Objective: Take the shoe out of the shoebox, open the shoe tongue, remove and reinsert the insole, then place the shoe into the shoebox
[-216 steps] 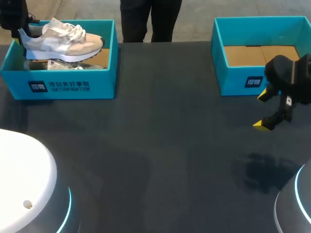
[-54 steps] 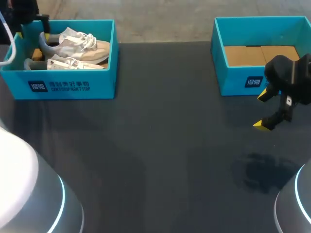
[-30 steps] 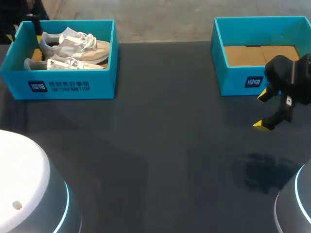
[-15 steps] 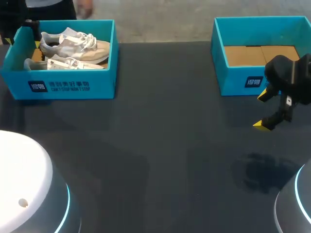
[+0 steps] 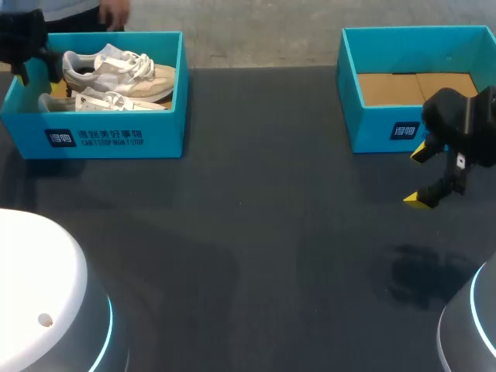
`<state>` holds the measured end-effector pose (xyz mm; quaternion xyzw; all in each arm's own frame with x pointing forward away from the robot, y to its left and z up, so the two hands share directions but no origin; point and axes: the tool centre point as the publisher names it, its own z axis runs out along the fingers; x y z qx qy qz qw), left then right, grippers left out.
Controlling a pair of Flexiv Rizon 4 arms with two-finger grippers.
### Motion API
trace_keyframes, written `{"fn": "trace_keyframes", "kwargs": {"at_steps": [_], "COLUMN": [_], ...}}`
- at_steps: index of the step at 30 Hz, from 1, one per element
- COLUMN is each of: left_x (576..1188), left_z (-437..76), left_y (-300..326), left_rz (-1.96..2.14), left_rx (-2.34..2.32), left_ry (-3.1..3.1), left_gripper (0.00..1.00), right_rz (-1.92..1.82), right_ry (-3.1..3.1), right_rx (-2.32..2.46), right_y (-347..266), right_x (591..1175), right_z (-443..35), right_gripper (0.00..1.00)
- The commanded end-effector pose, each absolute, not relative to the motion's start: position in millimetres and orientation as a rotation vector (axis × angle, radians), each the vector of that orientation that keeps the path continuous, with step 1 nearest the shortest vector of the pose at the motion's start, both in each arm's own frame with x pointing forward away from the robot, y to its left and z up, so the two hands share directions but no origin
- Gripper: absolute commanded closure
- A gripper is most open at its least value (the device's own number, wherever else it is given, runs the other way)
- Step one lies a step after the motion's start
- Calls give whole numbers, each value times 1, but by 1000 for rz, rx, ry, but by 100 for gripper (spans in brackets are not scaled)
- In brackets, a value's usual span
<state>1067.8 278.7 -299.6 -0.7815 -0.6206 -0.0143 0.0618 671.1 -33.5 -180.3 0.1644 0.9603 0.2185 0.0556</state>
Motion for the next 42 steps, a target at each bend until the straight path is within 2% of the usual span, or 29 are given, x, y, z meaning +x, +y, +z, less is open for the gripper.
{"fn": "trace_keyframes", "kwargs": {"at_steps": [1, 9, 11, 13, 16, 19, 20, 28, 32, 36, 42], "left_x": [1057, 1043, 1042, 1042, 1043, 1045, 1046, 1056, 1058, 1060, 1063], "left_z": [-304, -314, -317, -321, -326, -328, -329, -338, -347, -357, -368], "left_y": [279, 282, 284, 285, 287, 288, 288, 287, 286, 287, 289], "left_rz": [-59, -71, -41, -48, -27, -2, -12, 14, 16, 29, 31], "left_rx": [-2385, -2436, -2437, -2437, -2418, -2405, -2397, -2391, -2396, -2407, -2394], "left_ry": [-1883, -1928, -1944, -1966, -1999, -2010, -2014, -2011, -2003, -2000, -2015], "left_gripper": [26, 29, 37, 38, 36, 29, 33, 28, 20, 24, 24], "right_rz": [660, 660, 660, 660, 660, 660, 660, 660, 660, 660, 660], "right_ry": [2918, 2918, 2918, 2918, 2918, 2918, 2918, 2918, 2918, 2918, 2918], "right_rx": [500, 500, 500, 500, 500, 500, 500, 500, 500, 500, 500], "right_y": [-33, -33, -33, -33, -33, -33, -33, -33, -33, -33, -33], "right_x": [673, 673, 673, 673, 673, 673, 673, 673, 673, 673, 673], "right_z": [-181, -181, -181, -181, -181, -181, -181, -181, -181, -181, -181], "right_gripper": [0, 0, 0, 0, 0, 0, 0, 0, 0, 0, 0]}}
